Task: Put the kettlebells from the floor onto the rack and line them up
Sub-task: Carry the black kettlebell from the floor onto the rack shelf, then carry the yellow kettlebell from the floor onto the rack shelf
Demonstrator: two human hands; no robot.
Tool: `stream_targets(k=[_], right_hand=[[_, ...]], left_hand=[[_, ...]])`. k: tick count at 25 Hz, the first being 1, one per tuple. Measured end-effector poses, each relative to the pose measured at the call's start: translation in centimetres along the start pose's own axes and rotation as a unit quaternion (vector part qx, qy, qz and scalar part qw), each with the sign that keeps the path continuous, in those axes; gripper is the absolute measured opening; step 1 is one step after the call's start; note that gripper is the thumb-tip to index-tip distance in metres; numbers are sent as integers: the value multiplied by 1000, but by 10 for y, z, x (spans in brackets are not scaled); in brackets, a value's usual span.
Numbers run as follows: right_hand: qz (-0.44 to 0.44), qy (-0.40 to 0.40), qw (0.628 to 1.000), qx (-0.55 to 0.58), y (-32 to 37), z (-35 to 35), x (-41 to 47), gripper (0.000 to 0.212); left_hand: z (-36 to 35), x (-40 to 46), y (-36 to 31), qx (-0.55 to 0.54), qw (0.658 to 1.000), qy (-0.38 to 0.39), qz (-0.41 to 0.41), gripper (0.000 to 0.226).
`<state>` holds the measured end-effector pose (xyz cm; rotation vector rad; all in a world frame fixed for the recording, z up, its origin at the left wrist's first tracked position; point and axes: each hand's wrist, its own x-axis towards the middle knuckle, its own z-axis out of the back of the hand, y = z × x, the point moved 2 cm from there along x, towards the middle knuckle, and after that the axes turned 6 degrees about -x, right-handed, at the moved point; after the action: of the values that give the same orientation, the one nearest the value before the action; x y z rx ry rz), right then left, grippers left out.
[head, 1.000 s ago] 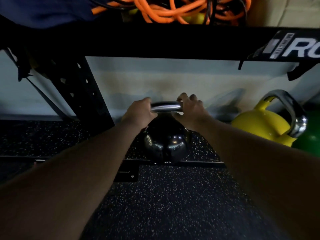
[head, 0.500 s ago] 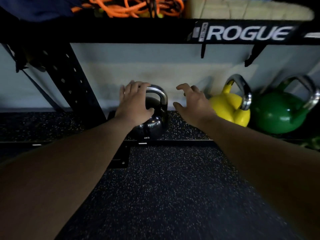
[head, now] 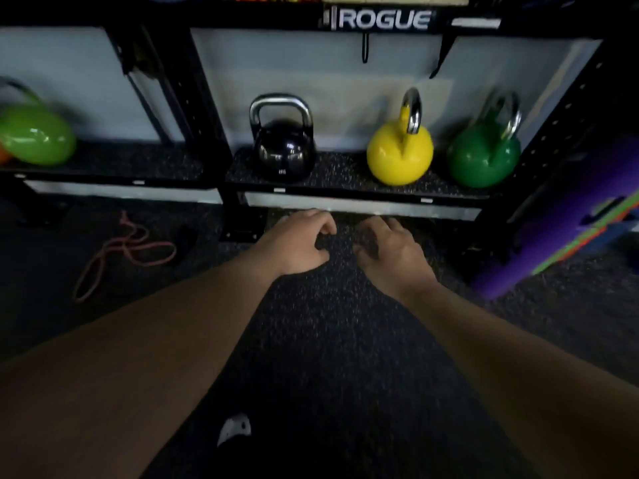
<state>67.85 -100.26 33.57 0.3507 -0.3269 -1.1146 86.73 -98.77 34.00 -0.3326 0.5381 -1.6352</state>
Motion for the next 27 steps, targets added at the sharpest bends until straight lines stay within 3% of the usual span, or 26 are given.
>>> stream_targets(k=[4,10,15,21,24,27], right_hand=[[-34,61,997,20,-4,-60,-106,35],[-108,199,973,39,-15,-210,-277,34],[-170,293,941,26,-10,-295,-413,31],[-117,450,885,-12,1,-371,-538,37],[-143,467,873,0,-8,-390,-560,29],[-170,497,848,76,-17,-396,-556,16]], left_hand=[[-80,-86,0,-7,993,118,31,23],[-220,-218,56,-23,946,320,41,26],[-303,-325,87,-40,918,394,30,34],[-413,-405,111,-3,879,476,18,42],[-456,-427,115,47,862,502,-49,29],[-471,-430,119,64,853,517,-36,15]])
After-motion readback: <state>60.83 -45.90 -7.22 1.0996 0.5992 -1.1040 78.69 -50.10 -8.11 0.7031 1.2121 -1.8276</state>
